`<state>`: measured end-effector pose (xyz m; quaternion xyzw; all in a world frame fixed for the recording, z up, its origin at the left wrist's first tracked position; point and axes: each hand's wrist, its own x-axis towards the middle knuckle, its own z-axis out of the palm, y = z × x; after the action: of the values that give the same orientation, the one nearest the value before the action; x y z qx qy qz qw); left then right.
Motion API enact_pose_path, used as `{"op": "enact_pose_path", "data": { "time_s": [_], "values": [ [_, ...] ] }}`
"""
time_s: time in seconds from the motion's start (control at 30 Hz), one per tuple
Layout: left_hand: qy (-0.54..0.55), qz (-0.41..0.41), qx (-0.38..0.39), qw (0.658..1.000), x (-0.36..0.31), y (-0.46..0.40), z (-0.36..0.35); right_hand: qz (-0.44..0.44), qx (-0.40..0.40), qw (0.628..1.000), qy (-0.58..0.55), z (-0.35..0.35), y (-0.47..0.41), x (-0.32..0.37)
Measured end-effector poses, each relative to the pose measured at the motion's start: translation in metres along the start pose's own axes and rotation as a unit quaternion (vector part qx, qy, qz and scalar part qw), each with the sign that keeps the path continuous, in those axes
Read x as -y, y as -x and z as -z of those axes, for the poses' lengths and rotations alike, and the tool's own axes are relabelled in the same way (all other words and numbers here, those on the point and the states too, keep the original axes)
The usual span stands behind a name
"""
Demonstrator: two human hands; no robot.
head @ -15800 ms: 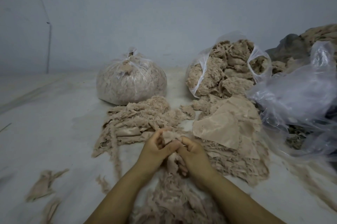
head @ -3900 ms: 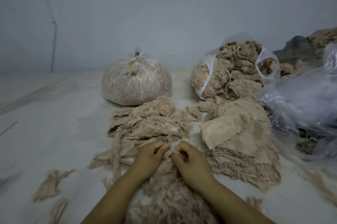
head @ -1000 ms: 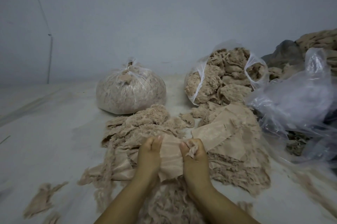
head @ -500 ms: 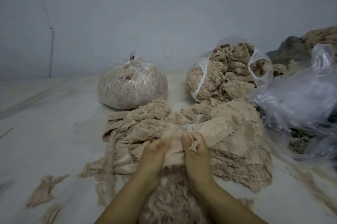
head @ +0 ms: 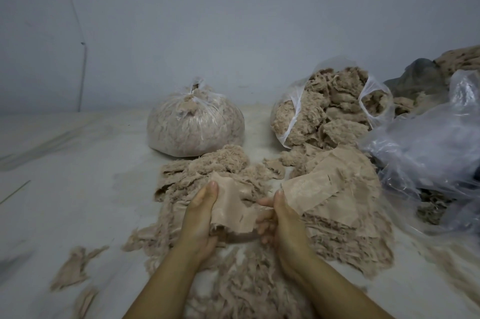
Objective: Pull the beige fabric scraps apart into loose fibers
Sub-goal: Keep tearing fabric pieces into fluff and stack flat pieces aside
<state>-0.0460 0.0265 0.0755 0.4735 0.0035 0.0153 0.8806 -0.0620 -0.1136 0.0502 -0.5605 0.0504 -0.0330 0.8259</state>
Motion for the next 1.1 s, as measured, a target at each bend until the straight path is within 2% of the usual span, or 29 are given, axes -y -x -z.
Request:
{"op": "enact_pose_path", "data": {
  "time_s": [0.07, 0.17, 0.4, 0.57, 0.7, 0.83, 0.93, 1.0, 1.1],
  "values": [
    [0.014, 0.014, 0.022, 1.000, 0.000, 0.001, 0.000, -0.068, 0.033, 0.997, -0.011, -0.003, 0.003, -0.001],
    [0.018, 0.040, 0.040, 0.998, 0.001, 0.001, 0.001, -0.111, 0.067, 0.992, 0.004, -0.005, 0.005, -0.002],
    [0.122, 0.110, 0.051, 0.985, 0.000, -0.006, 0.006, -0.114, 0.051, 0.991, 0.038, -0.003, 0.003, -0.004],
    [0.155, 0.138, 0.063, 0.976, 0.006, -0.010, 0.008, -0.108, 0.129, 0.985, 0.031, -0.005, 0.007, -0.006],
    [0.179, 0.131, 0.054, 0.974, 0.004, -0.014, 0.011, -0.051, 0.070, 0.995, 0.047, -0.002, 0.005, -0.006],
    [0.166, 0.125, 0.052, 0.977, 0.003, -0.017, 0.014, -0.040, 0.033, 0.999, 0.017, -0.001, 0.004, -0.006],
    [0.084, 0.059, 0.048, 0.994, 0.009, -0.013, 0.010, -0.038, 0.014, 0.998, 0.043, -0.005, 0.004, -0.005],
    [0.012, 0.003, 0.029, 1.000, 0.012, -0.012, 0.007, 0.032, -0.019, 0.990, 0.133, -0.003, 0.000, 0.006],
    [-0.152, -0.061, 0.008, 0.986, 0.008, -0.017, -0.004, 0.155, -0.065, 0.949, 0.267, 0.005, -0.014, 0.039]
  ]
}}
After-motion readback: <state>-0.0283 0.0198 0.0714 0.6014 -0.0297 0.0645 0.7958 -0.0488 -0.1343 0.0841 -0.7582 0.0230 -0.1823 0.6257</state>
